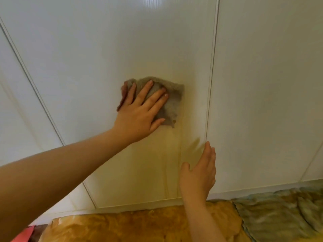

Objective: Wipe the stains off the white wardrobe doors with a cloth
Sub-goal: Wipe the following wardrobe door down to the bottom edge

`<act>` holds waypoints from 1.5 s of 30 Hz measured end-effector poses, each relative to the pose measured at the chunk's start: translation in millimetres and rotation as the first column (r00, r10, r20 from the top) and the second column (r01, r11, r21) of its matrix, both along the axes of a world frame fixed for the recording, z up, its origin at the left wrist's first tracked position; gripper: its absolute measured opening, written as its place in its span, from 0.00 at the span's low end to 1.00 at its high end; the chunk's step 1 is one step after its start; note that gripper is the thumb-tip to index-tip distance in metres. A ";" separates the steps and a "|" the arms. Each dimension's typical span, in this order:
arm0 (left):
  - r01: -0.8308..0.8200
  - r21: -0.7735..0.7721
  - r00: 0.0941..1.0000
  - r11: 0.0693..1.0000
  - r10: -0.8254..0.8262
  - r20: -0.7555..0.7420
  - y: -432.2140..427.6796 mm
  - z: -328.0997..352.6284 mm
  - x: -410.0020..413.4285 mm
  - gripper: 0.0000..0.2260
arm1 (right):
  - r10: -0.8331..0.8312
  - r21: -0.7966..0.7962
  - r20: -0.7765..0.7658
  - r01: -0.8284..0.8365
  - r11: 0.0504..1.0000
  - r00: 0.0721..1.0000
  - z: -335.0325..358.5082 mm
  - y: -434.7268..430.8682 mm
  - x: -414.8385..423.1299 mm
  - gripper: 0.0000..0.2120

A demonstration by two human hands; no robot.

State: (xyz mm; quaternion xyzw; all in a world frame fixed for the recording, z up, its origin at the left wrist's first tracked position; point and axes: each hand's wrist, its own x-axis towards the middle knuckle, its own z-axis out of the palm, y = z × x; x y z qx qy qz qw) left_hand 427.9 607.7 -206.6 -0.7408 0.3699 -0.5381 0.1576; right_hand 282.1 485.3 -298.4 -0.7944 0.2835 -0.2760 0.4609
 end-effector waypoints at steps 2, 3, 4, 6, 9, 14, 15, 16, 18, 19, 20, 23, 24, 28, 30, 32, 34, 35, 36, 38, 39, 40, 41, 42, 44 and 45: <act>0.006 -0.030 1.000 1.000 -0.007 -0.005 -0.3 -7.0 -1.6 0.26 | -0.001 0.016 0.004 0.001 1.000 1.000 -0.1 -0.8 -0.6 0.36; 0.016 -0.001 1.000 1.000 -0.016 -0.020 9.2 -24.4 -0.8 0.27 | -0.005 0.023 0.012 0.004 1.000 1.000 0.2 -1.8 -1.1 0.36; 0.039 0.045 0.999 0.998 -0.038 -0.033 20.3 -43.8 -1.6 0.27 | -0.009 0.026 0.023 0.009 1.000 1.000 1.5 -4.9 -1.8 0.36; 0.102 0.204 0.994 0.974 -0.091 -0.061 46.2 -68.1 -1.3 0.28 | -0.016 0.027 0.048 0.014 1.000 0.999 3.9 -9.6 -3.3 0.36; 0.100 0.253 0.993 0.962 -0.115 0.042 43.0 -37.1 6.0 0.28 | -0.014 0.030 0.063 0.012 0.999 0.998 5.0 -15.0 -3.9 0.36; -0.023 -0.181 0.999 0.983 0.028 0.025 -38.6 32.2 1.0 0.27 | -0.018 0.065 0.039 0.015 0.998 0.999 3.7 -13.2 -1.5 0.36; 0.003 -0.114 1.000 0.993 -0.003 0.006 -44.8 21.1 1.2 0.27 | -0.018 0.067 0.041 0.015 0.998 0.999 4.6 -13.0 -0.6 0.36; 0.060 0.042 0.998 0.997 -0.060 -0.008 -44.3 0.7 2.6 0.26 | -0.019 0.065 0.046 0.016 0.998 0.999 5.1 -13.0 -0.2 0.36; 0.193 0.405 0.981 0.893 -0.162 -0.110 -27.0 -43.0 2.1 0.25 | -0.018 0.058 0.055 0.015 0.998 0.998 7.1 -11.9 -0.1 0.36; 0.218 0.503 0.975 0.836 -0.160 -0.156 -13.1 -55.1 0.0 0.24 | -0.014 0.051 0.055 0.011 0.999 0.998 8.1 -10.8 -0.7 0.36; 0.233 0.522 0.971 0.820 -0.174 -0.161 -2.2 -57.8 0.4 0.24 | -0.008 0.040 0.059 0.006 0.999 0.998 9.1 -10.7 -1.0 0.36; 0.176 0.279 0.984 0.944 -0.157 -0.090 0.8 -31.0 2.2 0.25 | -0.010 0.035 0.058 0.008 0.999 0.998 6.6 -14.3 -1.4 0.36; 0.121 0.135 0.991 0.983 -0.112 -0.068 -7.2 -14.4 -0.1 0.27 | -0.016 0.037 0.054 0.014 0.999 0.998 4.8 -15.6 -1.4 0.36; 0.042 -0.069 0.990 0.997 -0.050 -0.129 -38.5 -22.1 -9.4 0.28 | -0.019 0.041 0.030 0.018 0.999 0.999 -2.3 -15.6 -2.0 0.36; 0.140 0.244 0.981 0.960 -0.102 -0.163 -26.3 -72.9 -10.7 0.26 | -0.020 0.040 0.029 0.019 0.999 0.999 -1.6 -15.2 -1.7 0.36; 0.142 0.527 0.979 0.838 -0.042 -0.197 -1.8 -101.7 -15.0 0.26 | -0.025 0.022 0.036 0.024 0.999 0.999 2.5 -17.5 -2.7 0.36; 0.132 0.555 0.985 0.821 -0.049 -0.163 7.6 -93.0 -13.3 0.28 | -0.045 0.014 0.082 0.044 0.999 0.996 8.4 -24.5 -2.5 0.36; 0.141 0.479 0.986 0.866 -0.081 -0.144 6.9 -83.6 -11.7 0.29 | -0.056 0.010 0.105 0.055 0.998 0.993 8.7 -26.9 -1.2 0.35; 0.134 0.370 0.989 0.919 -0.102 -0.104 1.7 -69.0 -10.4 0.29 | -0.069 0.001 0.116 0.069 0.998 0.991 7.3 -27.4 -0.5 0.35; 0.062 0.143 0.996 0.988 -0.052 -0.072 -22.3 -38.6 -7.7 0.28 | -0.072 -0.018 0.123 0.075 0.997 0.990 2.6 -26.4 -0.4 0.35; 0.022 0.042 0.997 0.999 -0.019 -0.070 -39.3 -30.5 -8.9 0.29 | -0.069 -0.023 0.119 0.073 0.997 0.990 0.5 -24.6 -0.4 0.35; 0.021 -0.010 0.996 1.000 -0.022 -0.089 -57.0 -30.0 -12.5 0.29 | -0.075 -0.025 0.126 0.079 0.997 0.989 -1.6 -23.4 0.3 0.35; 0.057 0.005 0.988 0.998 -0.056 -0.144 -70.1 -38.6 -15.6 0.28 | -0.090 -0.027 0.146 0.095 0.995 0.985 -3.5 -23.1 1.4 0.35; 0.106 0.074 0.978 0.992 -0.091 -0.189 -76.1 -54.7 -18.3 0.28 | -0.107 -0.027 0.173 0.113 0.993 0.979 -4.1 -23.4 1.8 0.34; 0.173 0.300 0.967 0.938 -0.104 -0.234 -59.8 -90.0 -18.8 0.28 | -0.140 -0.020 0.215 0.148 0.989 0.967 -2.2 -25.7 3.6 0.33; 0.188 0.370 0.967 0.910 -0.104 -0.235 -40.6 -101.0 -15.7 0.28 | -0.146 -0.013 0.220 0.153 0.988 0.964 -0.9 -25.5 3.1 0.34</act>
